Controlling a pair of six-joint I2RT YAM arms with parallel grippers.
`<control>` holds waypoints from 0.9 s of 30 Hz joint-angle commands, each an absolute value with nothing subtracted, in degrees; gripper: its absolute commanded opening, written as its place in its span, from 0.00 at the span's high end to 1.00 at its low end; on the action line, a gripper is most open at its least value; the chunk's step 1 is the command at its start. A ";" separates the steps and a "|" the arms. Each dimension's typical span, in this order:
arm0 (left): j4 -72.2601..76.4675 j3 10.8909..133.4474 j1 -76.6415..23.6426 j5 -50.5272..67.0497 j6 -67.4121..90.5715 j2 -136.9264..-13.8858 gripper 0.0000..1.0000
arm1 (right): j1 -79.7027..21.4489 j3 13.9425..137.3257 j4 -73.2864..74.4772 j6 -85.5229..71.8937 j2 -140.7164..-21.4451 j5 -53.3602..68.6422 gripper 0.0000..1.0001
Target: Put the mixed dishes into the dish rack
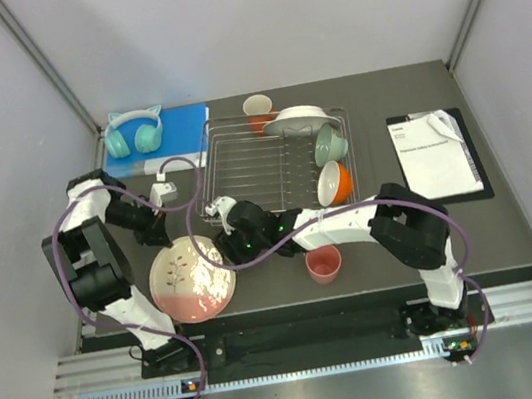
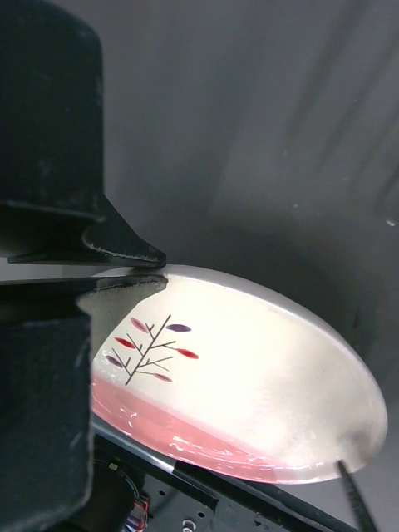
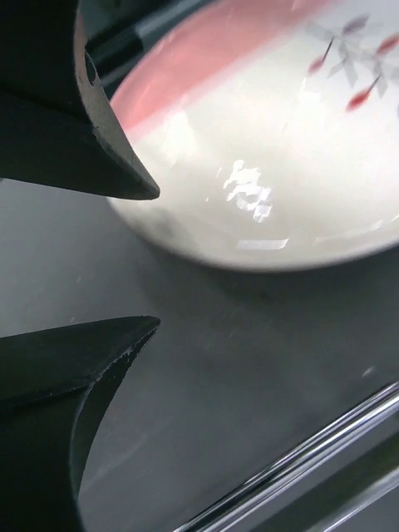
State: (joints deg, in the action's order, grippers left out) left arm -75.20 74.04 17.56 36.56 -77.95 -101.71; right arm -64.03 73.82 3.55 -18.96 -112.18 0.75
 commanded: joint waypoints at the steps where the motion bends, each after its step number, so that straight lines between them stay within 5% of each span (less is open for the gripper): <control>1: -85.17 74.71 16.61 39.64 -79.01 -98.26 1.00 | -62.41 72.52 -8.34 -22.76 -111.80 11.05 0.42; 27: -86.31 75.50 14.68 45.17 -81.04 -91.15 1.00 | -59.41 65.13 -25.31 -28.04 -114.61 18.98 0.42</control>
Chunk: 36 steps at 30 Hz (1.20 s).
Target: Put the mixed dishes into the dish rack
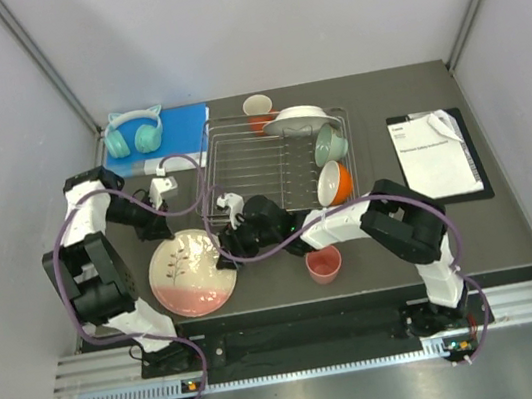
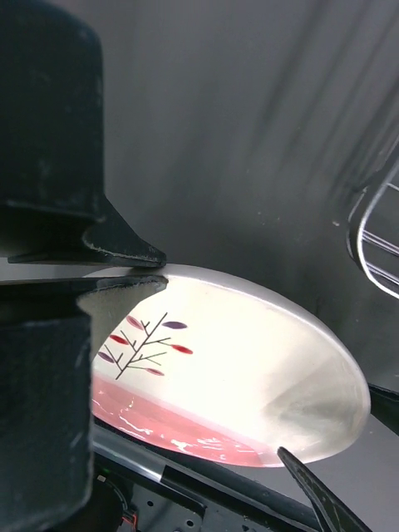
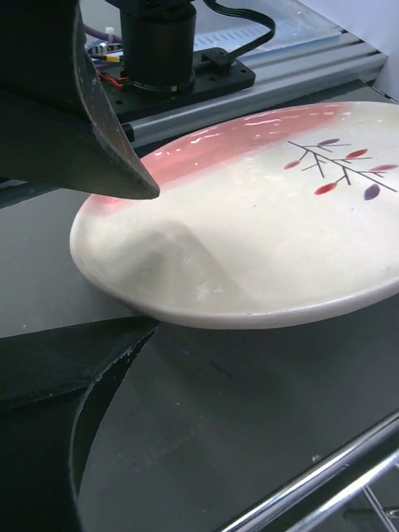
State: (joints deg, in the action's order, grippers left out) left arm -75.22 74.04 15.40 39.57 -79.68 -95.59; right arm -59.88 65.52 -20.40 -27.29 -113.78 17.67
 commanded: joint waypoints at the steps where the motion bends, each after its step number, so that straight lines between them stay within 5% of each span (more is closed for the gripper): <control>1: -86.31 75.59 14.59 45.61 -81.04 -90.88 1.00 | -59.41 65.13 -25.75 -28.12 -114.78 19.68 0.42; 14: -86.31 76.47 11.69 52.11 -78.58 -89.47 1.00 | -59.41 64.95 -36.29 -30.14 -114.87 29.35 0.65; 28: -83.23 75.23 9.93 58.97 -74.62 -90.44 1.00 | -59.68 71.71 -44.30 -40.86 -119.44 36.38 0.59; 33: -83.06 75.15 9.84 59.06 -74.27 -90.00 1.00 | -59.85 71.02 -43.68 -40.08 -118.66 35.78 0.99; 36: -82.97 75.32 9.84 58.10 -73.65 -89.91 1.00 | -59.85 69.44 -42.81 -39.20 -116.64 34.29 1.00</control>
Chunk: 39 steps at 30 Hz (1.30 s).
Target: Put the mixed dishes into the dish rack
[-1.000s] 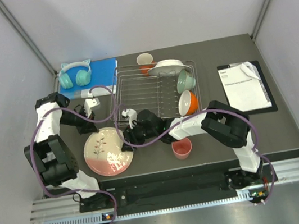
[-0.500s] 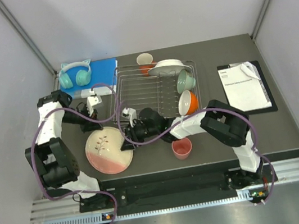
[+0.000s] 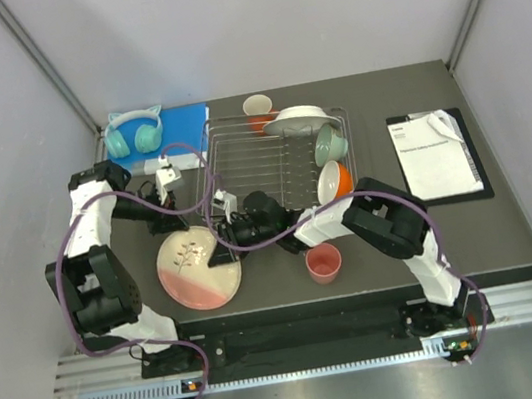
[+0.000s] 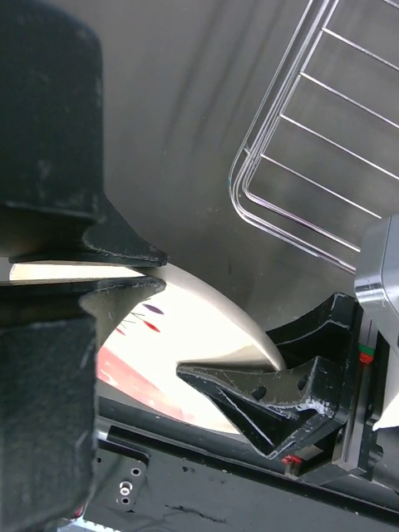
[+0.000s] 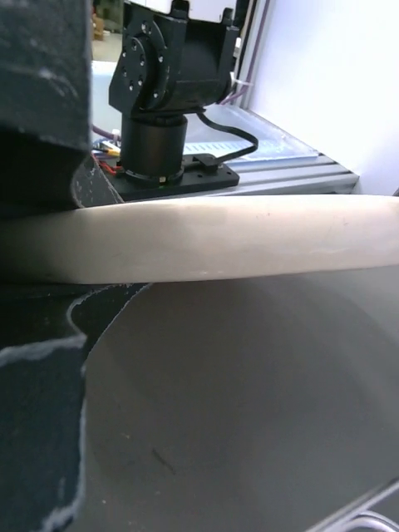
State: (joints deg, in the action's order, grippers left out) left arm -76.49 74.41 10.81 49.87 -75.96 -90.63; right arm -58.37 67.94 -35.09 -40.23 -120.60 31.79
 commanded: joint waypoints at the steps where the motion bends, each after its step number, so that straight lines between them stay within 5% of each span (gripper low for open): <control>1: -82.79 75.76 9.84 57.66 -73.22 -89.83 1.00 | -59.77 69.09 -41.24 -38.59 -115.15 33.67 1.00; 3: -82.36 76.46 9.93 56.26 -71.64 -89.74 0.98 | -59.94 69.08 -36.94 -36.66 -113.30 31.65 1.00; 5: -81.74 77.60 10.11 55.11 -69.36 -89.47 0.69 | -60.12 69.43 -29.49 -31.66 -109.26 29.89 1.00; 12: -75.07 80.94 14.06 52.82 -59.34 -85.09 0.09 | -60.82 69.43 -12.35 -16.54 -94.49 20.23 1.00; 19: -71.12 89.99 24.68 61.51 -49.32 -85.87 0.05 | -60.91 78.47 10.40 -2.67 -88.69 15.92 1.00; 25: -55.70 83.53 27.43 66.19 -30.73 -85.35 0.01 | -61.00 89.37 24.42 9.66 -82.72 1.96 1.00; 31: -25.71 68.30 17.17 49.59 -11.80 -78.49 0.01 | -61.08 95.01 29.44 16.16 -78.59 -10.88 1.00; 39: -18.02 66.00 8.44 38.06 -6.33 -85.16 0.01 | -61.08 91.06 27.08 24.25 -75.15 -28.64 1.00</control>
State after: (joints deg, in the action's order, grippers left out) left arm -27.53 65.76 10.52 44.66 -10.83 -82.78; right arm -60.95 91.07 34.09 17.65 -78.52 -16.29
